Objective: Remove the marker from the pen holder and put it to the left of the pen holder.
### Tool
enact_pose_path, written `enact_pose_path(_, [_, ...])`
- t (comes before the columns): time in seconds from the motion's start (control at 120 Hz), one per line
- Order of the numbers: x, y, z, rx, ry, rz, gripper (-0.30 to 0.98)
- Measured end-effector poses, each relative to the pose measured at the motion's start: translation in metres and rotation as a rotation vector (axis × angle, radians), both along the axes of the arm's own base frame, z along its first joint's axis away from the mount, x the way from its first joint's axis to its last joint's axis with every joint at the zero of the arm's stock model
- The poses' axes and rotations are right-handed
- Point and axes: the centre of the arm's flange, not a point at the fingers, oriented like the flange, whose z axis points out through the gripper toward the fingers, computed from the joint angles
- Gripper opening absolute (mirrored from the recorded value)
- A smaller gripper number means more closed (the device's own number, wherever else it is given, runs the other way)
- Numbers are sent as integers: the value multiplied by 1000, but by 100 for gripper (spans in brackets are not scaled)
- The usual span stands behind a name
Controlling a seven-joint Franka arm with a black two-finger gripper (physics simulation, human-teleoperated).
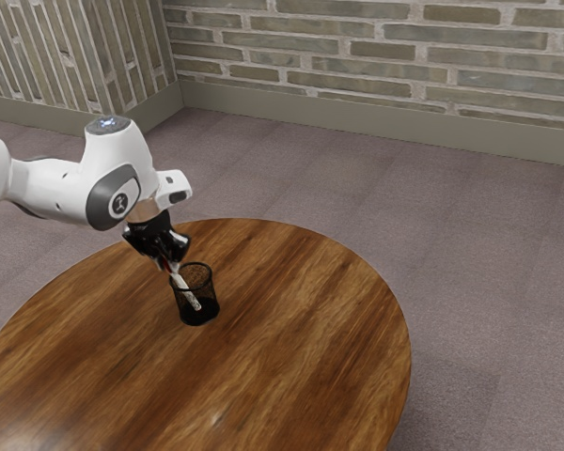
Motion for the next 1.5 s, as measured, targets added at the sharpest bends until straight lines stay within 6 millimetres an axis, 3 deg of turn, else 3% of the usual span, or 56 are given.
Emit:
enact_pose_path(0.208, [4, -45, 6, -3, -14, -70, -4])
enact_pose_path(0.275, [3, -47, 18, 0, -35, -72, -6])
enact_pose_path(0.333, [1, -45, 40, 4, -72, -65, -7])
enact_pose_path(0.517, [-13, -27, 107, 22, -148, -24, -9])
enact_pose_path(0.583, [-25, 7, 132, 50, -168, 29, -9])
enact_pose_path(0.633, [-33, 37, 140, 70, -160, 80, -9])
enact_pose_path(0.742, [-36, 72, 126, 98, -86, 136, -10])
enact_pose_path(0.883, [21, 92, 101, 125, 128, 173, -10])
enact_pose_path(1.025, [64, 104, 46, 102, 383, 196, -10])
enact_pose_path(1.142, [74, 127, 1, 53, 543, 216, -10])
enact_pose_path(1.242, [79, 119, -20, 15, 625, 182, -9])
enact_pose_path(1.275, [79, 117, -22, 7, 641, 172, -7])
enact_pose_path(1.433, [77, 109, -17, -29, 665, 134, 28])
enact_pose_path(1.475, [74, 107, 12, -28, 623, 125, 36])
enact_pose_path(1.5, [69, 105, 53, -24, 555, 120, 39])
